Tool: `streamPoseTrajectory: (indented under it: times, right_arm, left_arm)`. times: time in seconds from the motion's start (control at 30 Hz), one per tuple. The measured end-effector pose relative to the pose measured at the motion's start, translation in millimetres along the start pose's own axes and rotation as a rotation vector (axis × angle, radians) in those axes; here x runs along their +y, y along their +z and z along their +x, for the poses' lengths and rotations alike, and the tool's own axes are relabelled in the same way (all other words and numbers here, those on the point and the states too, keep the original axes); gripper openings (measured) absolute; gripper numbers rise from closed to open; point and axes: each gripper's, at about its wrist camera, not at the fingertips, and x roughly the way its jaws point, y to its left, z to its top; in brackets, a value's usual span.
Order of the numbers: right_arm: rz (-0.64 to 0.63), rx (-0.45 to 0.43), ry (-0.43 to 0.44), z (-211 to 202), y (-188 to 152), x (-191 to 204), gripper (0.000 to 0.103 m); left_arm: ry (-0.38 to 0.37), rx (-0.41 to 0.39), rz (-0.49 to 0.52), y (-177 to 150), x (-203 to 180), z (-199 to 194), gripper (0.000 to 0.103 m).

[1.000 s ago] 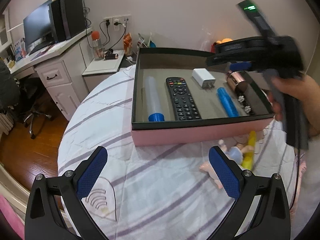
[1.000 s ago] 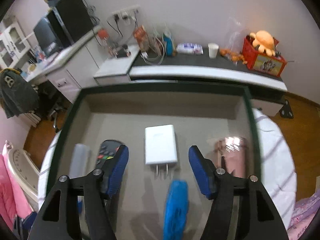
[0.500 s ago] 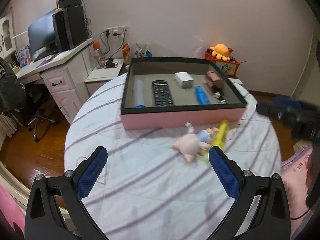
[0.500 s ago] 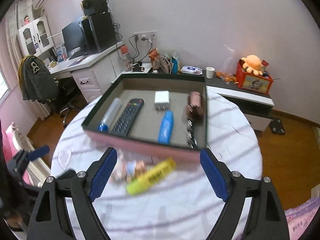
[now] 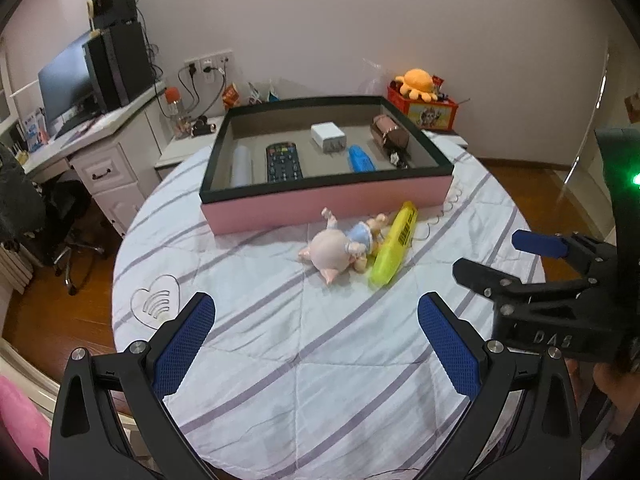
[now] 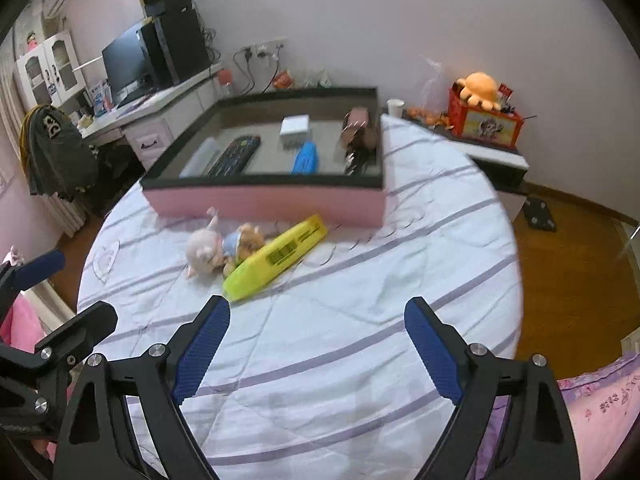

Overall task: Organize rigid objects
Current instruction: 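Withdraw the right gripper while moving the left gripper toward the pig figurine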

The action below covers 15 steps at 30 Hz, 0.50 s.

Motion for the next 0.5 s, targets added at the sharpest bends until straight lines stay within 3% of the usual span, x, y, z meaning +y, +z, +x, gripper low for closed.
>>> streamPoseTrajectory:
  times: [0.33, 0.5]
  right_arm:
    - [0.039, 0.015, -0.059, 1, -10, -23, 0.090]
    - [0.060, 0.036, -0.053, 7, -13, -39, 0.090]
  left_arm:
    - [-0.077, 0.000, -0.017, 10, -5, 32, 0.101]
    - [-0.080, 0.048, -0.010, 19, -14, 65, 0.081]
